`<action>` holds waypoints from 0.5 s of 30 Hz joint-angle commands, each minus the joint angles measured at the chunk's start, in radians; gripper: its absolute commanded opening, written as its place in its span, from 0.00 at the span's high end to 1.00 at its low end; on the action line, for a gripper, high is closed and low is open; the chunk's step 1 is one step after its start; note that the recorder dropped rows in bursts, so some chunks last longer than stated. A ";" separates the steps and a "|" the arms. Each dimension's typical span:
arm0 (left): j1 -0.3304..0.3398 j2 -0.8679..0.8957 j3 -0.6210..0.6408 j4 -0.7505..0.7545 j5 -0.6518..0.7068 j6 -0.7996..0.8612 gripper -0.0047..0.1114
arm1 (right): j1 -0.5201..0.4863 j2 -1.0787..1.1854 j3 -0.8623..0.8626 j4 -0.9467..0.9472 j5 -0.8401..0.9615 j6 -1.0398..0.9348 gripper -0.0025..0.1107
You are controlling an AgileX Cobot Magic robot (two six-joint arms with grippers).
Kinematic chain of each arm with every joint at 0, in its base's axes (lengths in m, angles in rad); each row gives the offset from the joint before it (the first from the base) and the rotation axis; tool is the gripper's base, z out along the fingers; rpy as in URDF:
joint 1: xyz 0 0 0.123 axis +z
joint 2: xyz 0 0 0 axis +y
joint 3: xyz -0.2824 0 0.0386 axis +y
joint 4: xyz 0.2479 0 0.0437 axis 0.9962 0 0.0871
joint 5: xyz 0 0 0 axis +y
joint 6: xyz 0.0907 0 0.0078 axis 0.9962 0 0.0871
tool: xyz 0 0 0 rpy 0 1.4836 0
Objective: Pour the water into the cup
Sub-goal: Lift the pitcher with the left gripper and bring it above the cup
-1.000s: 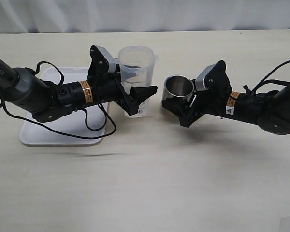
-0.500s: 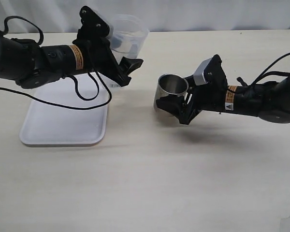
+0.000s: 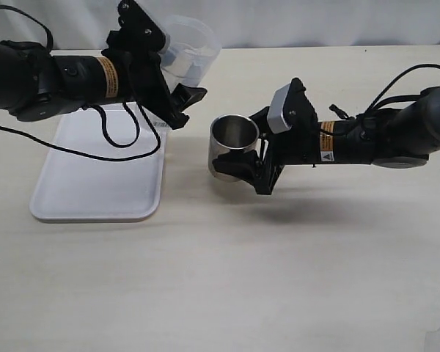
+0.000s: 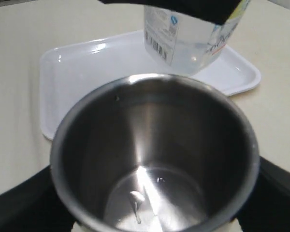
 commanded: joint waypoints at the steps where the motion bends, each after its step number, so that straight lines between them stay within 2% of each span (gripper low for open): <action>1: -0.001 -0.014 -0.008 0.007 -0.032 0.042 0.96 | 0.001 -0.004 -0.020 0.008 -0.003 0.010 0.94; 7: -0.037 -0.014 -0.008 0.002 -0.037 0.233 0.96 | 0.001 0.010 -0.037 0.023 -0.010 0.006 0.94; 15: -0.056 -0.014 -0.008 -0.004 -0.037 0.371 0.96 | 0.001 0.012 -0.043 0.023 -0.014 0.006 0.94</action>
